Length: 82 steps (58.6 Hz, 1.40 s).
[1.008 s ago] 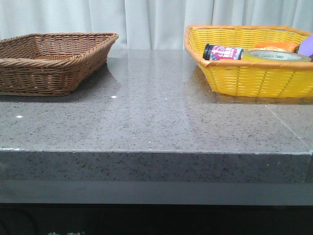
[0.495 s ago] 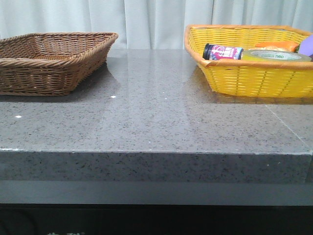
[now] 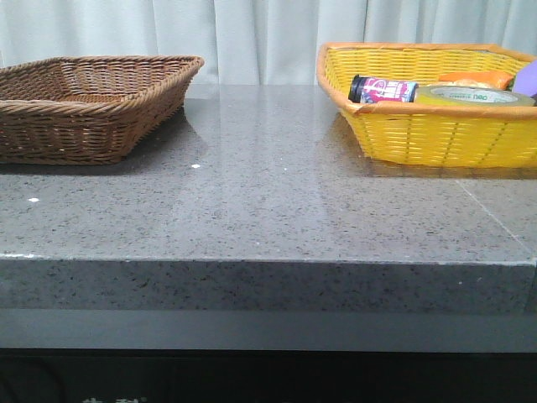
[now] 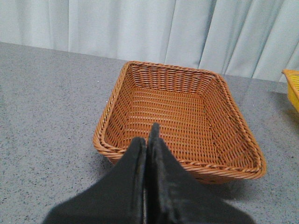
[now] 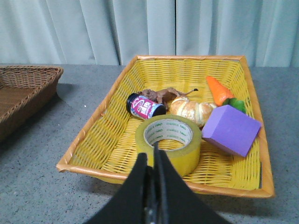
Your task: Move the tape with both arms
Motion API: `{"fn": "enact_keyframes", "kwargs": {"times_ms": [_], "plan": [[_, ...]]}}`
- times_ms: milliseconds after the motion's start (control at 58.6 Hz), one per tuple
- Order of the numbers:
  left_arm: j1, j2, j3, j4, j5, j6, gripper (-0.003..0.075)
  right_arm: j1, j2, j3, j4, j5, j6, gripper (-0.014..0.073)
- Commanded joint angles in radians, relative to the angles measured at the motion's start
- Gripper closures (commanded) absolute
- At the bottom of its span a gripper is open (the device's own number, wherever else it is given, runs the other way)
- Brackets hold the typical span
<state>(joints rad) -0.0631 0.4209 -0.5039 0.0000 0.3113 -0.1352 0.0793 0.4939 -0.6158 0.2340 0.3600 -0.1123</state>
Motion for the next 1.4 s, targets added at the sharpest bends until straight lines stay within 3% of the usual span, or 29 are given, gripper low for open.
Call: {"fn": "enact_keyframes", "kwargs": {"times_ms": [0,68,188,239,307,529,820,1059,1383], "plan": [[-0.001,0.011,-0.038,0.000,-0.099,-0.005,0.0617,-0.007,0.026,-0.039,-0.003,-0.070,-0.001,0.0648],[-0.001,0.011,-0.038,0.000,-0.099,-0.005,0.0465,-0.007,0.026,-0.039,-0.003,-0.068,-0.001,0.0519],[-0.001,0.011,-0.038,0.000,-0.101,-0.005,0.0190,-0.007,0.026,-0.039,-0.003,-0.068,-0.001,0.0169],[-0.001,0.011,-0.038,0.000,-0.101,-0.005,0.0139,-0.007,0.026,-0.039,-0.003,-0.068,-0.001,0.0057],[-0.001,0.011,-0.038,0.000,-0.101,-0.005,0.0130,-0.007,0.026,-0.039,-0.003,-0.073,-0.001,-0.0020],[-0.001,0.011,-0.038,0.000,-0.101,-0.005,0.0135,-0.007,0.116,-0.086,0.023,-0.066,-0.001,0.0002],[-0.001,0.011,-0.038,0.000,-0.101,-0.005,0.0136,-0.007,0.555,-0.404,0.026,0.164,0.000,0.0004],[-0.001,0.011,-0.038,0.000,-0.101,-0.005,0.0136,-0.004,0.873,-0.618,0.031,0.236,0.000,0.0004],[-0.001,0.011,-0.038,0.000,-0.103,-0.005,0.0135,0.064,1.106,-0.773,0.020,0.244,-0.001,0.0004]]}}
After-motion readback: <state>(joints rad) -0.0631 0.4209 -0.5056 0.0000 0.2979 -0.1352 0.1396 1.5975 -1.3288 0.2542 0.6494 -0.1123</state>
